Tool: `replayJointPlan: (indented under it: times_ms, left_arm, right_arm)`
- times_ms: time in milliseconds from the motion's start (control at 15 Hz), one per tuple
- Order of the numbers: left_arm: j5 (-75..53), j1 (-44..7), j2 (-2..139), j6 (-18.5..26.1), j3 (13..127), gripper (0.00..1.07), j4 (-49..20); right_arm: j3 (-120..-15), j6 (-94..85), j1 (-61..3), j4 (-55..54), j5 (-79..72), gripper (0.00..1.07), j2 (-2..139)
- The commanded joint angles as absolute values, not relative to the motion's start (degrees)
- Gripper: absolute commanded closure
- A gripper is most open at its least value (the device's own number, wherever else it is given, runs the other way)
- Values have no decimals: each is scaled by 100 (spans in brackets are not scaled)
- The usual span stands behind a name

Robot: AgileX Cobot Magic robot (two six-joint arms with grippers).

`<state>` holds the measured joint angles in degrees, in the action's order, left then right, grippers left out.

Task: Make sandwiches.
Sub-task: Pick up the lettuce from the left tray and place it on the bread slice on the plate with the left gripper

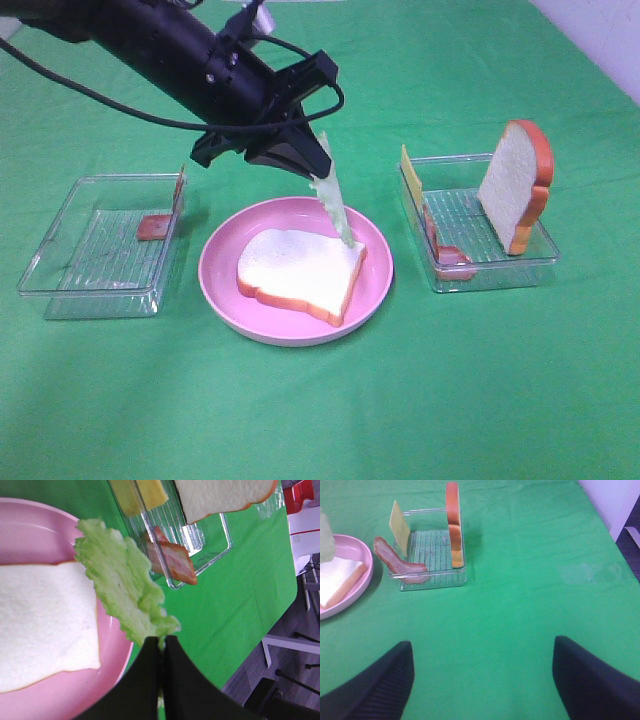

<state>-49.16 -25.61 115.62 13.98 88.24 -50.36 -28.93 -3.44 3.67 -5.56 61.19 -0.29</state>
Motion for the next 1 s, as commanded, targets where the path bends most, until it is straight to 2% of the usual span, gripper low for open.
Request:
replayJointPlan:
  times_ms: [67, 200, 400, 533, 600, 800, 933, 1000]
  left_arm:
    - [-4910, -2744, 11883, 1782, 8789, 107, -5329]
    - [-5002, -2785, 12066, 1954, 8789, 107, -5185]
    - [-5019, -2756, 12175, 1885, 8789, 107, -4337]
    - [-4968, -2756, 12187, 1455, 8789, 107, -3724]
    - [-4778, -2756, 12187, 1049, 8789, 107, -3375]
    - [-4681, -2756, 12187, 900, 8789, 107, -3191]
    - [-4635, -2756, 12187, 900, 8789, 91, -3191]
    - [-4612, -2756, 12175, 900, 8789, 78, -3191]
  right_arm:
    - [-2882, -413, 390, -561, 6073, 34, -115]
    - [-2882, -413, 390, -561, 6073, 34, -115]
    - [-2882, -413, 390, -561, 6073, 34, -115]
    - [-2882, -413, 390, -561, 6073, 34, -115]
    - [-2882, -413, 390, -561, 6073, 34, -115]
    - [-2882, -413, 390, -561, 6073, 34, -115]
    - [-2882, -413, 390, -561, 6073, 34, -115]
    - [-2882, -413, 390, -561, 6073, 34, -115]
